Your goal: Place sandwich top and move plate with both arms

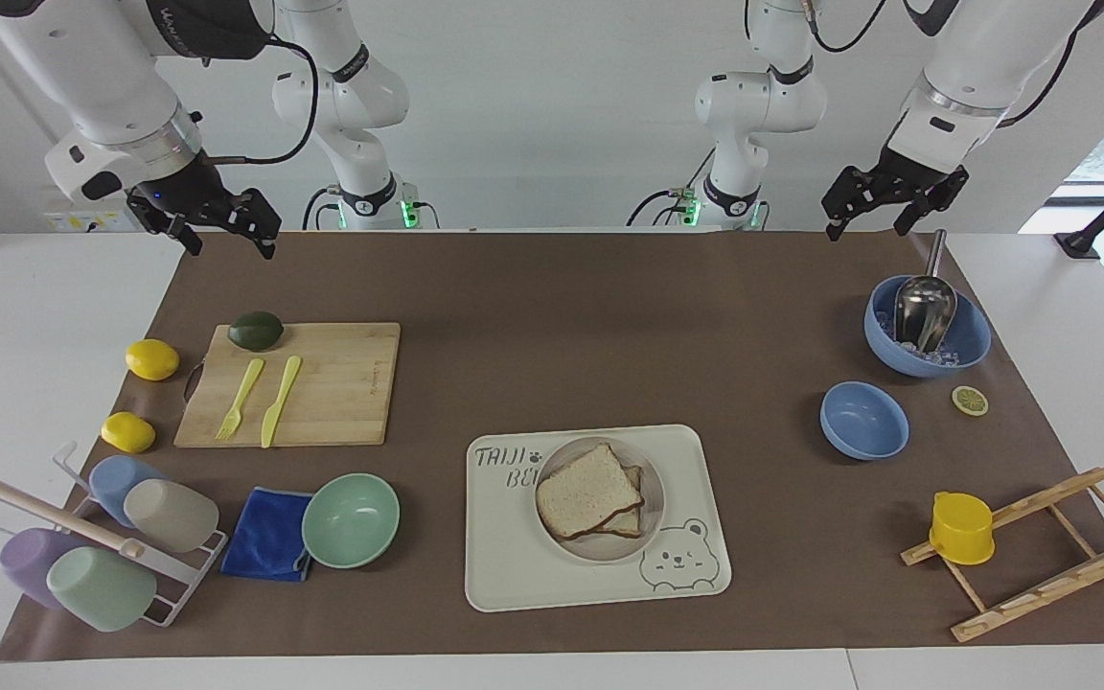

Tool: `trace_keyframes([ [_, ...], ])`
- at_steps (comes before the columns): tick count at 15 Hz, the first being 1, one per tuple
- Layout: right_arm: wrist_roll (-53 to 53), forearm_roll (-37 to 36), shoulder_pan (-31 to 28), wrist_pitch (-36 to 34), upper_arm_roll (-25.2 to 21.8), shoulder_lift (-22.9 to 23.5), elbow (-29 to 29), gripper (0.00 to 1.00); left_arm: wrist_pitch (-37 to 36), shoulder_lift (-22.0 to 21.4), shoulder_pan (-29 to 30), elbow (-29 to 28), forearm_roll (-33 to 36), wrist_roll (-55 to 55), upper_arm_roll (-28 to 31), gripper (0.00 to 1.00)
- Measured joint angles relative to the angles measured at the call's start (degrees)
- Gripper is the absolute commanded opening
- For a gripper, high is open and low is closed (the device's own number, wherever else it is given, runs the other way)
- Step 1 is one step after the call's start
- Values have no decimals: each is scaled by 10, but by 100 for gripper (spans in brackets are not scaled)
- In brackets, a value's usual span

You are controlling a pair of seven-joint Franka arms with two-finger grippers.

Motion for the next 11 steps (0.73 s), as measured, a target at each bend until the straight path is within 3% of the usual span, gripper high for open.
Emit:
trace_keyframes([
  [11, 0, 0, 0, 0, 0, 0, 0, 100, 0, 4, 2, -5, 0, 10, -2, 100],
])
